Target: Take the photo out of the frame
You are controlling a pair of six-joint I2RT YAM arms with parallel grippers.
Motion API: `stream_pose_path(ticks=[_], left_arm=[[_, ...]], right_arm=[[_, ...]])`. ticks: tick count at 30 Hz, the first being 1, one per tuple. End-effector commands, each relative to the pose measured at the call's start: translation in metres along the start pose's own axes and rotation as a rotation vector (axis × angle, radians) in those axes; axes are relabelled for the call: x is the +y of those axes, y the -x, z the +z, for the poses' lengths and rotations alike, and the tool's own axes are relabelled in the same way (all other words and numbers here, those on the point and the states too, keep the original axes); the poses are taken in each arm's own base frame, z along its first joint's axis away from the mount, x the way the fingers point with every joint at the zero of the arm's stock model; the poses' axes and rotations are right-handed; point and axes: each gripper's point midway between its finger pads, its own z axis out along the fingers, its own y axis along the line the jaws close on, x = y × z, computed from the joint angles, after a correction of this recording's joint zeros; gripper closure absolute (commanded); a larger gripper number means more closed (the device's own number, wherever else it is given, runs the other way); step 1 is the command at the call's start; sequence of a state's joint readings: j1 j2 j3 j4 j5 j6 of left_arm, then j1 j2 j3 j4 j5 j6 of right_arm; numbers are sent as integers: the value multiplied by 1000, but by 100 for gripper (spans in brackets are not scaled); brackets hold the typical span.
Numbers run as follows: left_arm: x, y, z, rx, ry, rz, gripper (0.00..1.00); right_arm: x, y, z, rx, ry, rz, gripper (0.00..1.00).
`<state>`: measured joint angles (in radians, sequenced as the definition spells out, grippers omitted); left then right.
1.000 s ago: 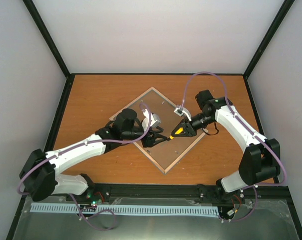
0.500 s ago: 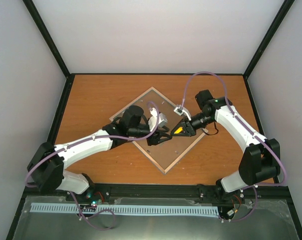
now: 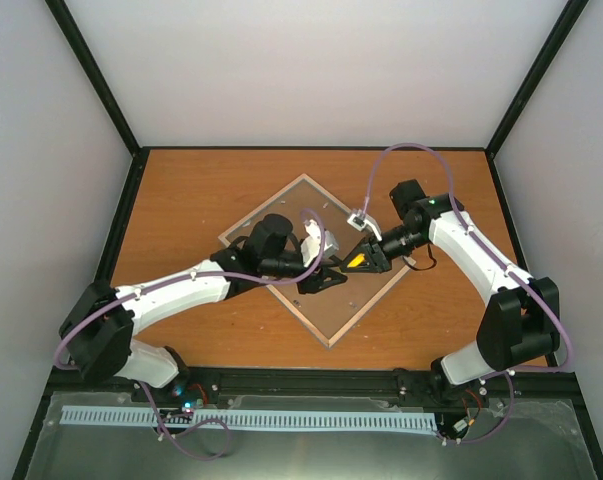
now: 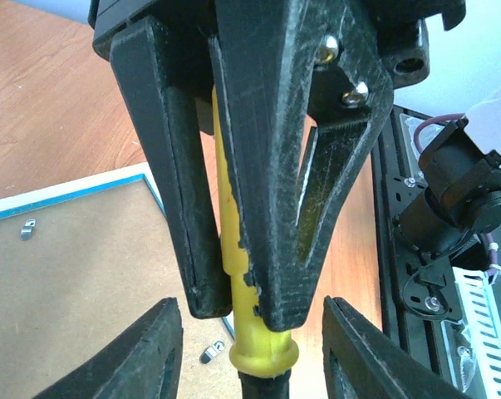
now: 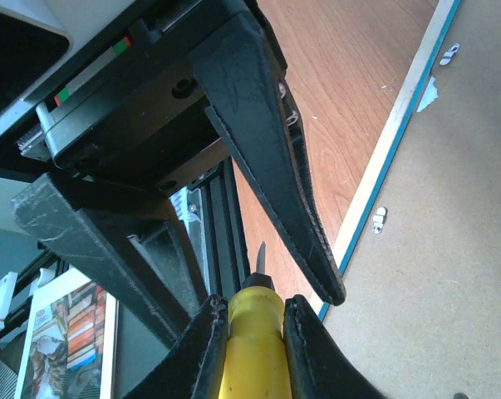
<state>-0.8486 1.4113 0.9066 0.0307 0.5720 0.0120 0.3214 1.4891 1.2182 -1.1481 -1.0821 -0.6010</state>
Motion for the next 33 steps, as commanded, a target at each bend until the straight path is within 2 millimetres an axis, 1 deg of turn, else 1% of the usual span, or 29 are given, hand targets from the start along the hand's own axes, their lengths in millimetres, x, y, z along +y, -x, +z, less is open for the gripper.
stream_pose_path(ticks=[1, 5, 10, 15, 17, 19, 22, 24, 25, 27, 29, 30, 32, 33], left_arm=[[-6, 13, -3, -46, 4, 55, 55], [-4, 10, -1, -38, 6, 53, 58], [-1, 12, -3, -45, 31, 66, 70], [1, 12, -4, -43, 45, 70, 80], [1, 11, -4, -43, 45, 60, 83], [1, 9, -6, -43, 57, 37, 85], [14, 0, -13, -24, 150, -48, 90], [27, -12, -22, 3, 246, -141, 91], [37, -19, -28, 19, 313, -209, 92], [51, -35, -43, 51, 428, -346, 92], [66, -61, -67, 98, 573, -534, 94], [71, -78, -82, 126, 647, -648, 95], [81, -107, -110, 137, 756, -856, 99], [81, -120, -122, 133, 803, -952, 99]], right_arm=[[11, 4, 0, -21, 23, -25, 94], [12, 5, -1, -24, 22, -28, 94], [11, 5, -1, -25, 16, -26, 93], [9, 5, -2, -28, -1, -31, 90], [8, 6, -3, -27, -20, -36, 82], [6, 7, -6, -19, -52, -51, 70], [-2, 9, -18, -17, -137, -77, 53], [-12, 11, -31, -39, -212, -87, 45], [-17, 11, -37, -46, -251, -94, 42], [-33, 8, -49, -63, -342, -84, 39], [-50, 1, -53, -59, -429, -75, 39], [-57, -3, -54, -57, -464, -77, 39], [-71, -12, -53, -50, -519, -75, 39], [-78, -17, -52, -41, -543, -68, 39]])
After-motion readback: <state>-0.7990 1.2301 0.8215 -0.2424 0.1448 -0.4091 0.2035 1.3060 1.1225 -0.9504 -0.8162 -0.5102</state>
